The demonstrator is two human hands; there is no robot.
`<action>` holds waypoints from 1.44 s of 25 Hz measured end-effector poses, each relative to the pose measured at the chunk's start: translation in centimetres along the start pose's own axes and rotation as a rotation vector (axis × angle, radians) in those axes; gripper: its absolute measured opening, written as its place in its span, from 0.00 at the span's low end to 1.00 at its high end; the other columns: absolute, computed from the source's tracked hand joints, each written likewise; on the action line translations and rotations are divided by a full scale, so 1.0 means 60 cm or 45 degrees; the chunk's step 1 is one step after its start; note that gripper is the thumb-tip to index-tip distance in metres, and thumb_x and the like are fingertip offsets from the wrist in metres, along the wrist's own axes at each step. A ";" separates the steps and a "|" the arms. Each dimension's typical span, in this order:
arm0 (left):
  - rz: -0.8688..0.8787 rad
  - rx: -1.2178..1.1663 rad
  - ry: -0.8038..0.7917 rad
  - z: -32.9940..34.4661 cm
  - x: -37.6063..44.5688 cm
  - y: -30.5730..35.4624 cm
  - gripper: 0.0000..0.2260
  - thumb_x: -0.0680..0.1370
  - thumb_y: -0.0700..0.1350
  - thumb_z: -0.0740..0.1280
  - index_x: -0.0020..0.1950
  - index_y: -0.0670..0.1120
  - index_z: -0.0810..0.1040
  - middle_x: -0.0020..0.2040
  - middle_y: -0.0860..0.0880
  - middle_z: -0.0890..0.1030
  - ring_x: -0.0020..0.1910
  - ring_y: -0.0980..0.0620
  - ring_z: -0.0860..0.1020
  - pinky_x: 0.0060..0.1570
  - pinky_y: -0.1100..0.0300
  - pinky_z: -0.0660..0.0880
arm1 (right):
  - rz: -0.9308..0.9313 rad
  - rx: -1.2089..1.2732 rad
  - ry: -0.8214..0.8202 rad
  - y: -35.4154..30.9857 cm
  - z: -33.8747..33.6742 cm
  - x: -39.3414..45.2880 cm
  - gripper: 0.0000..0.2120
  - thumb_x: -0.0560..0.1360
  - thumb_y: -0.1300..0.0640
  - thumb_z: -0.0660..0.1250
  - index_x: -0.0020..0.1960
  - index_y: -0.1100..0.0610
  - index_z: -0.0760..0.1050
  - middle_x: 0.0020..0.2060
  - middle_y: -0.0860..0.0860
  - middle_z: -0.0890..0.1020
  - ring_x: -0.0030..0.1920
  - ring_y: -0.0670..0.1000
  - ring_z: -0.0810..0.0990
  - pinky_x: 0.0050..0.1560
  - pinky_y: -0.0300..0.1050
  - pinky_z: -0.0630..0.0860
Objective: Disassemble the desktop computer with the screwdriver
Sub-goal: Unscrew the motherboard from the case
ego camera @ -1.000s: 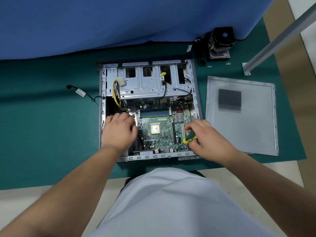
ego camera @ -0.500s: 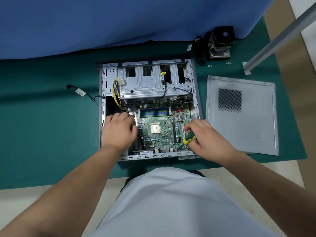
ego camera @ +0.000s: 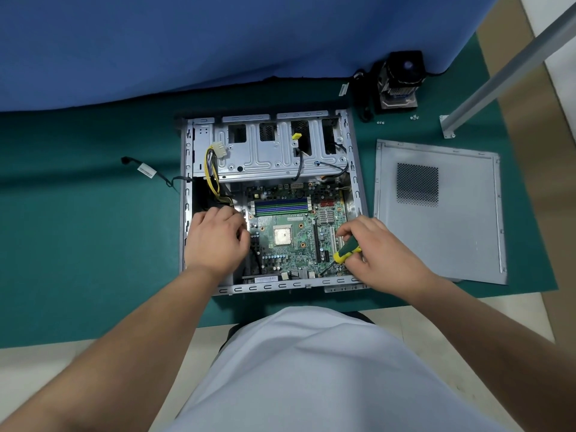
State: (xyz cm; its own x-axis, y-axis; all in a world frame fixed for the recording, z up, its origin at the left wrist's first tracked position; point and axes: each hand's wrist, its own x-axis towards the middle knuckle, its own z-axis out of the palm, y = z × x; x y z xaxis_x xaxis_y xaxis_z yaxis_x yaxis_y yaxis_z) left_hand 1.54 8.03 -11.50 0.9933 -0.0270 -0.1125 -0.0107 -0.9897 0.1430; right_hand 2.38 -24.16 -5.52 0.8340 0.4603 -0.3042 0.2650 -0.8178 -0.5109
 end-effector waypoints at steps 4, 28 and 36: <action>0.031 -0.020 -0.013 -0.001 0.000 -0.001 0.18 0.77 0.53 0.55 0.49 0.50 0.84 0.48 0.54 0.80 0.50 0.49 0.75 0.54 0.50 0.69 | 0.008 0.023 0.020 -0.002 -0.010 -0.002 0.21 0.73 0.60 0.64 0.65 0.52 0.72 0.55 0.42 0.70 0.58 0.44 0.67 0.60 0.41 0.68; -0.325 -1.368 -0.589 -0.015 0.034 0.165 0.09 0.83 0.38 0.66 0.48 0.48 0.83 0.42 0.50 0.87 0.46 0.47 0.86 0.53 0.46 0.83 | 0.472 1.158 0.557 0.014 -0.092 0.038 0.11 0.77 0.61 0.70 0.55 0.47 0.77 0.46 0.45 0.84 0.38 0.46 0.75 0.40 0.39 0.74; -0.280 -1.695 -0.516 -0.047 0.043 0.187 0.07 0.83 0.37 0.66 0.54 0.44 0.82 0.44 0.47 0.87 0.47 0.49 0.87 0.44 0.61 0.82 | 0.545 2.176 0.456 -0.023 -0.084 0.077 0.07 0.77 0.56 0.71 0.50 0.59 0.77 0.46 0.56 0.84 0.51 0.54 0.82 0.58 0.50 0.80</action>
State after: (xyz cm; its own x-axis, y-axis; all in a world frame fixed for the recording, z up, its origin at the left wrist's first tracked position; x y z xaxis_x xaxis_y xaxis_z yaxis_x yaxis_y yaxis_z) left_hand 4.28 -2.74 -7.41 0.8564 -0.1553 -0.4924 0.4799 -0.1127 0.8701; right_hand 8.28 -22.67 -2.19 0.8181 0.0553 -0.5724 -0.5234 0.4841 -0.7013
